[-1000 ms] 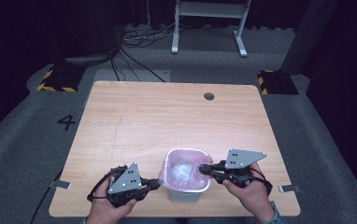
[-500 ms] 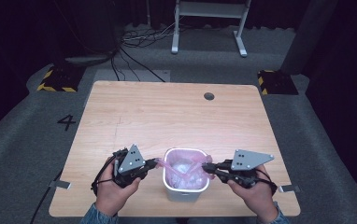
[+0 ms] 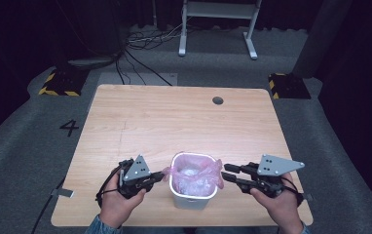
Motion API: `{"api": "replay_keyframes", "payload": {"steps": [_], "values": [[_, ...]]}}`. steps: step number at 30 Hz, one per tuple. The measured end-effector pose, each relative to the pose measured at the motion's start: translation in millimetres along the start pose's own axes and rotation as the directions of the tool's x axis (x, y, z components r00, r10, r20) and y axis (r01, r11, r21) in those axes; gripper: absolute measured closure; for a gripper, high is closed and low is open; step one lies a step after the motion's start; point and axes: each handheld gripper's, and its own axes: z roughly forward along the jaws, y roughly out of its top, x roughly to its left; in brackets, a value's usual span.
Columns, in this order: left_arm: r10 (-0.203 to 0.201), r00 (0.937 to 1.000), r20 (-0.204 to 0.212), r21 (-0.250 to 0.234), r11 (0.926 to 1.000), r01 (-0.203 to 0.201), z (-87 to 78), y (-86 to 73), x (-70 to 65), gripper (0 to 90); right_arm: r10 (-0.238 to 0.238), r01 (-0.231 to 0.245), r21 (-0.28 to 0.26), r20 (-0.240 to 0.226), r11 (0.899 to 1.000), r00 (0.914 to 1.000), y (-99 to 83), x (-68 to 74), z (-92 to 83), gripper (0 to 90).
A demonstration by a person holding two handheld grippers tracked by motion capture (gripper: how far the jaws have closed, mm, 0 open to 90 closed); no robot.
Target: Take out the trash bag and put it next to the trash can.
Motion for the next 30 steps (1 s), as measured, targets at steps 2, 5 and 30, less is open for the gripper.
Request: {"api": "replay_keyframes", "payload": {"steps": [2, 5, 30], "values": [[-0.002, 1.0, -0.003, -0.006, 1.0, 0.002, -1.6, -1.3, -1.7, 89.7, 0.004, -0.004, -0.002, 0.018, 1.0, 0.9998, -1.3, 2.9, -10.9, 65.0], [0.005, 1.0, -0.002, -0.016, 0.9999, -0.005, -4.0, -1.1, -5.6, 89.7, 0.013, -0.013, 0.022, 0.013, 1.0, 0.9998, -5.2, 8.6, -21.5, 66.6], [0.089, 0.9929, -0.079, -0.057, 0.9939, -0.094, -7.8, 39.7, -8.3, 89.7, 0.01, -0.011, 0.007, 0.049, 1.0, 0.9987, 15.5, -5.5, 10.5, 89.8]]}}
